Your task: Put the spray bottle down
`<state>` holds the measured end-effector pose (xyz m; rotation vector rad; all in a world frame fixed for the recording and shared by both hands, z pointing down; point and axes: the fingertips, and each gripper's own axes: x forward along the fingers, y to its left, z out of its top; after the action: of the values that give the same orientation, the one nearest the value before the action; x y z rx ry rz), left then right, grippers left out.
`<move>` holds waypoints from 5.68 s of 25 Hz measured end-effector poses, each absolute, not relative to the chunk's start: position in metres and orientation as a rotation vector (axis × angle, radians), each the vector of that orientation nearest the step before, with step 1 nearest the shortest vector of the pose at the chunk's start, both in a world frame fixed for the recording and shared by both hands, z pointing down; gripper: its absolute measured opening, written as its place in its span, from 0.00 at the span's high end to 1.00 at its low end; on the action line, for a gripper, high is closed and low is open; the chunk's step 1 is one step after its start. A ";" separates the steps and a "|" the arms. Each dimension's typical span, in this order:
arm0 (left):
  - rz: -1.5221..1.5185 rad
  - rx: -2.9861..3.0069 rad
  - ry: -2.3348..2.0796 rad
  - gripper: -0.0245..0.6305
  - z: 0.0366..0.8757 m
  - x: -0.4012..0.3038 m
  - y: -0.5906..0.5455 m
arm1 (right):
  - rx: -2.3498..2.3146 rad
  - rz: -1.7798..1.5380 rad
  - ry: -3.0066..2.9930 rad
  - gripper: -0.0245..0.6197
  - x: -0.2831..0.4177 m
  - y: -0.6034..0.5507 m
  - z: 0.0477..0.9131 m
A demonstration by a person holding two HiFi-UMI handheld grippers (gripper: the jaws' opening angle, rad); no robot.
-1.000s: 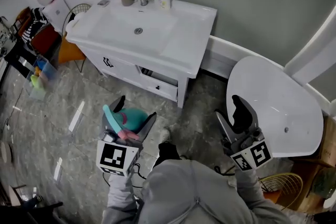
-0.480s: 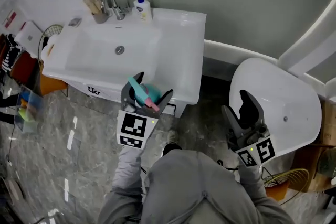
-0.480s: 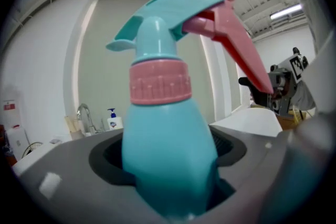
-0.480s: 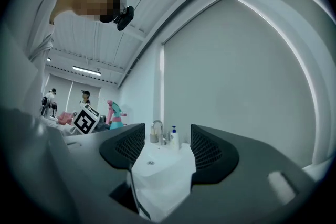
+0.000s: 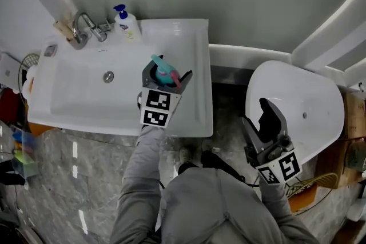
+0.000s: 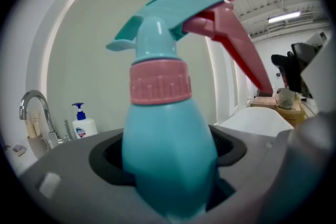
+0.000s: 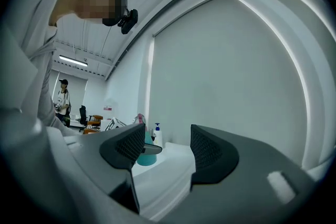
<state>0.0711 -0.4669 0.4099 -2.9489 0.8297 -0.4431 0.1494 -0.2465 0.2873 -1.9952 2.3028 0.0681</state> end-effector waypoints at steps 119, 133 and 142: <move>-0.159 -2.817 1.176 0.27 0.368 -0.050 -0.393 | -1.893 0.026 2.350 0.54 0.176 -0.341 0.306; -0.106 -2.824 1.139 0.27 0.357 -0.038 -0.396 | -1.918 0.040 2.367 0.54 0.172 -0.339 0.306; -0.109 -2.823 1.119 0.27 0.355 -0.033 -0.394 | -1.918 0.046 2.369 0.54 0.173 -0.336 0.304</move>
<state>-0.0334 -0.3941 0.3554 -2.8225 1.1193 -0.1092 0.1730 -0.3355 0.3037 -1.9183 2.3685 0.0461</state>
